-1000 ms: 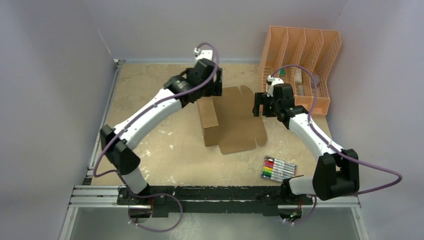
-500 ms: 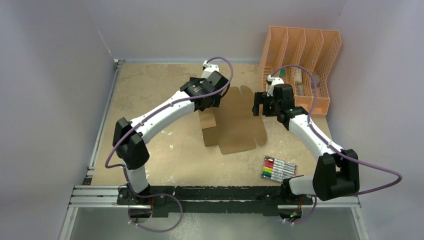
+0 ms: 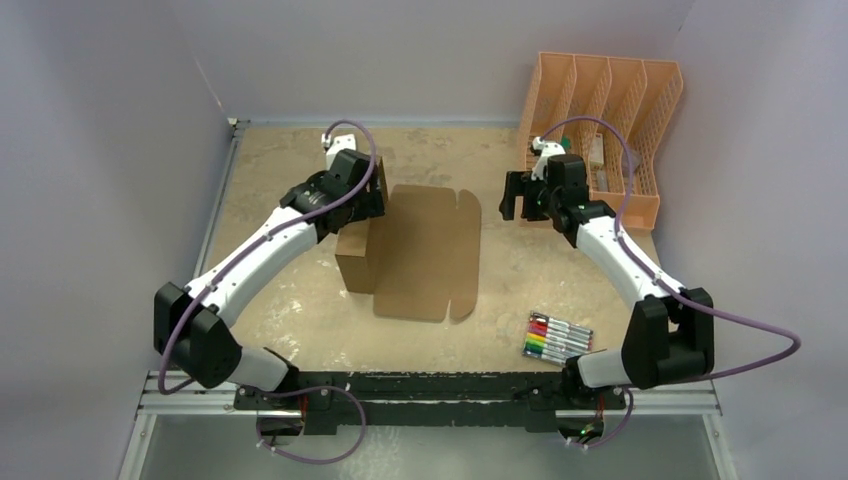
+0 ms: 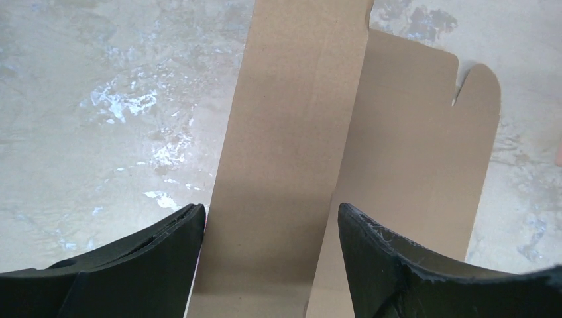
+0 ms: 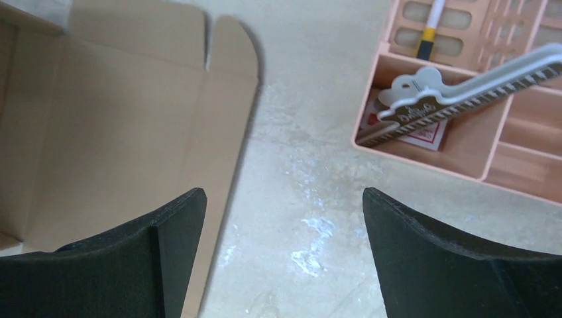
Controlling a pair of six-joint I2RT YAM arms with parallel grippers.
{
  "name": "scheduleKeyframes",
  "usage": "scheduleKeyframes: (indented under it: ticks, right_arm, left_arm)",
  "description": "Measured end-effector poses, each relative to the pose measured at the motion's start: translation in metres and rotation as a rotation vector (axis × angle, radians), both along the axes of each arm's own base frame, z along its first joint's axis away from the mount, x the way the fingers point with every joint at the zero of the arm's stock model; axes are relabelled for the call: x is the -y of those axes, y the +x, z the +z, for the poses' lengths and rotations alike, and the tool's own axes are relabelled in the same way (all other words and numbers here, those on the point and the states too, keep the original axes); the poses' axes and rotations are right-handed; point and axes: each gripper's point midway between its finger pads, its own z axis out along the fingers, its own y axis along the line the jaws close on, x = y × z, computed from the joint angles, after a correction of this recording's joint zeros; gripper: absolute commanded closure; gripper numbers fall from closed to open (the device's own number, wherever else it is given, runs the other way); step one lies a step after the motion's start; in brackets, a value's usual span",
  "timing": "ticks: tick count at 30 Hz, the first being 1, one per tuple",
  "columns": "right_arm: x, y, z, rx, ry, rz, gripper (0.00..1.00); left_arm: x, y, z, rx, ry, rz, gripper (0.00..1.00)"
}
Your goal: Fold the paper box
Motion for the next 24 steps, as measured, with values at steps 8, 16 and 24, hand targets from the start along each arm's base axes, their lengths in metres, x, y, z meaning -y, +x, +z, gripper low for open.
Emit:
scheduleKeyframes:
  ticks: [8, 16, 24]
  right_arm:
    - [-0.029, 0.012, 0.006, -0.036, 0.129, 0.08, 0.1]
    - [-0.054, 0.005, -0.046, -0.211, 0.285, 0.091, 0.12]
    - [-0.08, 0.005, -0.085, -0.303, 0.457, 0.116, 0.21]
  left_arm:
    - [-0.031, -0.01, -0.014, 0.011, -0.132, 0.067, 0.27]
    - [-0.046, -0.006, -0.018, 0.023, -0.232, 0.111, 0.27]
    - [-0.052, -0.002, -0.021, 0.022, -0.309, 0.113, 0.27]
